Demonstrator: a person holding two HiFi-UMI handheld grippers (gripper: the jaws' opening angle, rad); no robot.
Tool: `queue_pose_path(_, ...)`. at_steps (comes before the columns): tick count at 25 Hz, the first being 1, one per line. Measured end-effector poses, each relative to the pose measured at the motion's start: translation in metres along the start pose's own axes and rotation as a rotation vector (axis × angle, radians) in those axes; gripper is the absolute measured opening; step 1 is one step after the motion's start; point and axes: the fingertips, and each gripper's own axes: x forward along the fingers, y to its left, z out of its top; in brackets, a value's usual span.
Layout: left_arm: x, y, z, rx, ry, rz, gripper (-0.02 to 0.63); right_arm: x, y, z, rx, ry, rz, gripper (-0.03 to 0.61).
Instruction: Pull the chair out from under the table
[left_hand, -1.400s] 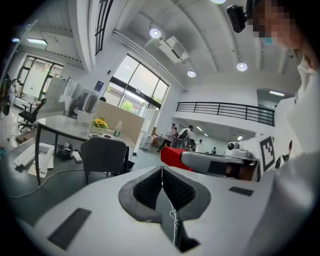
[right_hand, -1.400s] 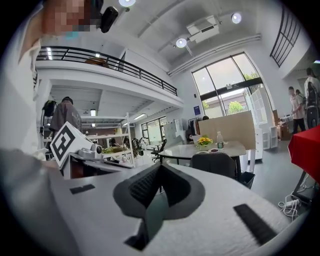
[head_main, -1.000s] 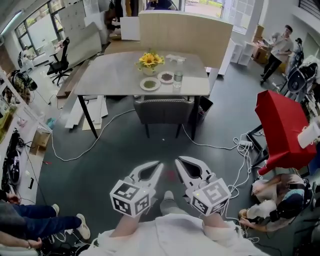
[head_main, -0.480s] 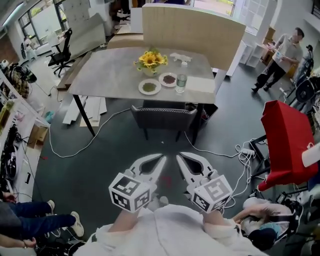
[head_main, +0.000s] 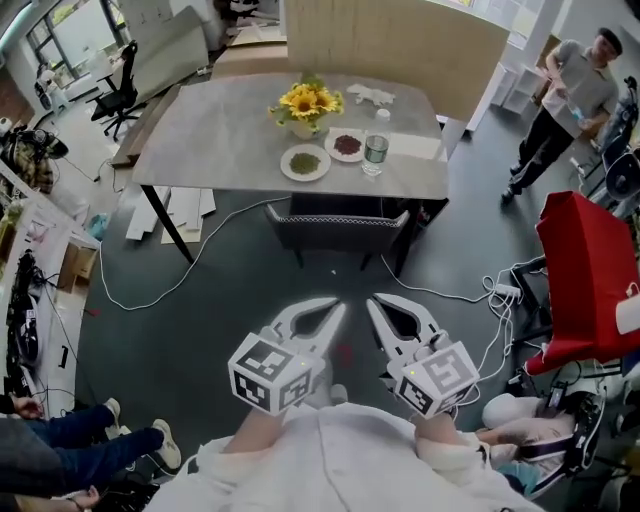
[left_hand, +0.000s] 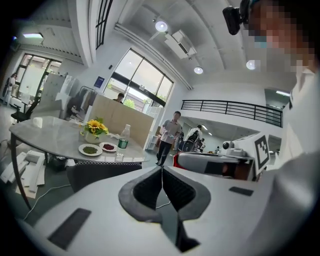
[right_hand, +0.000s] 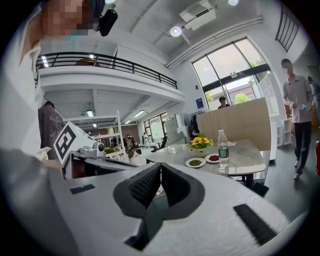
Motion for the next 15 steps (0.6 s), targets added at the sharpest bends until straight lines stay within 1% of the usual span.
queue_pose_path(3, 0.015, 0.022, 0.006, 0.003, 0.039, -0.021, 0.015, 0.027, -0.015, 0.004, 0.011, 0.008, -0.014, 0.003)
queue_pose_path(8, 0.041, 0.071, 0.025, -0.012, 0.064, -0.034, 0.015, 0.073, -0.038, 0.013, 0.000, 0.043, -0.023, 0.003)
queue_pose_path(15, 0.080, 0.124, 0.062, 0.026, 0.081, -0.085, 0.015, 0.132, -0.072, 0.033, -0.014, 0.050, -0.071, 0.003)
